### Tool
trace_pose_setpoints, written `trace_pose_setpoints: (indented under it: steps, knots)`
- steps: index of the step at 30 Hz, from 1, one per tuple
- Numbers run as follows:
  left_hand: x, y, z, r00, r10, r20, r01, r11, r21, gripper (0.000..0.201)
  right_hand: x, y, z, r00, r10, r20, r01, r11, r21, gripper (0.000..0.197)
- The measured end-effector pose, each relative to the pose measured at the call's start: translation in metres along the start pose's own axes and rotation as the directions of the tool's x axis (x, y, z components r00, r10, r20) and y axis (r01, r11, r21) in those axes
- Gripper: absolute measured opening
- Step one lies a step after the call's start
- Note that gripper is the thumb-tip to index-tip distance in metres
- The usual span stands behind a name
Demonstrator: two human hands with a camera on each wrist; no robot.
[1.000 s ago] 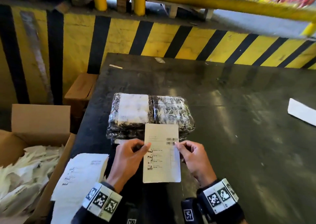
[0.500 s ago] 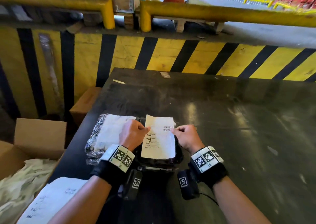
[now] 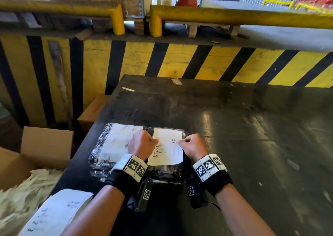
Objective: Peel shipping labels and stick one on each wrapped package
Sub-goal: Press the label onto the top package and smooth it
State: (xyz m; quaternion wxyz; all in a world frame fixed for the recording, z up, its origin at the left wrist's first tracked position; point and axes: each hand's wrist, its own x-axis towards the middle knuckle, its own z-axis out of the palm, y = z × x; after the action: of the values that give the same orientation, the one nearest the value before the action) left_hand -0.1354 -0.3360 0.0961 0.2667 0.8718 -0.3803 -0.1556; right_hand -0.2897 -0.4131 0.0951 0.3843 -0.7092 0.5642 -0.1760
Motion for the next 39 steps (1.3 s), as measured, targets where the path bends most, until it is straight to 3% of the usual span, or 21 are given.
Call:
trace_pose_setpoints:
  steps: [6,9,13,19,23,25,27,29,31,33,36,39]
  knots:
    - [0.005,0.006,0.0,0.999,-0.008,0.048,0.002,0.993,0.115,0.03,0.004,-0.015,-0.004,0.997,0.026,0.071,-0.01,0.977,-0.212,0.033]
    - [0.003,0.009,0.0,0.998,0.05,0.05,-0.06,0.967,0.246,0.033,0.002,-0.024,-0.004,0.998,-0.014,0.063,0.034,0.942,-0.334,0.026]
    - [-0.002,0.013,-0.003,0.991,0.111,0.074,-0.131,0.908,0.398,0.04,-0.002,-0.027,-0.002,0.997,-0.074,0.016,0.073,0.889,-0.452,0.034]
    - [-0.012,-0.001,-0.016,0.977,0.203,0.06,-0.209,0.884,0.419,0.039,-0.007,-0.024,-0.001,0.991,-0.132,-0.012,0.107,0.856,-0.507,0.038]
    - [-0.031,-0.012,-0.014,0.912,0.41,-0.012,-0.367,0.828,0.424,0.034,-0.011,-0.017,-0.011,0.992,-0.124,0.01,0.113,0.867,-0.485,0.04]
    - [-0.037,-0.018,-0.005,0.864,0.502,0.04,-0.462,0.759,0.458,0.043,-0.013,-0.007,-0.018,0.992,-0.121,0.03,0.121,0.87,-0.478,0.043]
    - [-0.042,-0.022,0.002,0.842,0.516,0.159,-0.527,0.724,0.444,0.062,-0.017,0.005,-0.022,0.986,-0.15,0.072,0.166,0.869,-0.467,0.047]
    - [-0.048,-0.027,0.009,0.823,0.502,0.265,-0.566,0.687,0.457,0.084,-0.025,0.017,-0.023,0.965,-0.226,0.133,0.262,0.842,-0.471,0.051]
    - [-0.053,-0.034,0.018,0.811,0.51,0.287,-0.583,0.661,0.473,0.092,-0.037,0.028,-0.019,0.916,-0.354,0.191,0.401,0.774,-0.489,0.051]
    - [-0.057,-0.042,0.021,0.806,0.545,0.229,-0.579,0.65,0.492,0.086,-0.051,0.035,-0.012,0.833,-0.466,0.297,0.551,0.657,-0.514,0.05]
    - [-0.065,-0.051,0.019,0.844,0.459,0.278,-0.534,0.673,0.512,0.072,-0.066,0.04,-0.001,0.731,-0.499,0.466,0.682,0.517,-0.517,0.088]
    - [-0.069,-0.055,0.022,0.822,0.484,0.3,-0.569,0.675,0.47,0.07,-0.06,0.036,0.0,0.753,-0.451,0.48,0.658,0.512,-0.552,0.1]
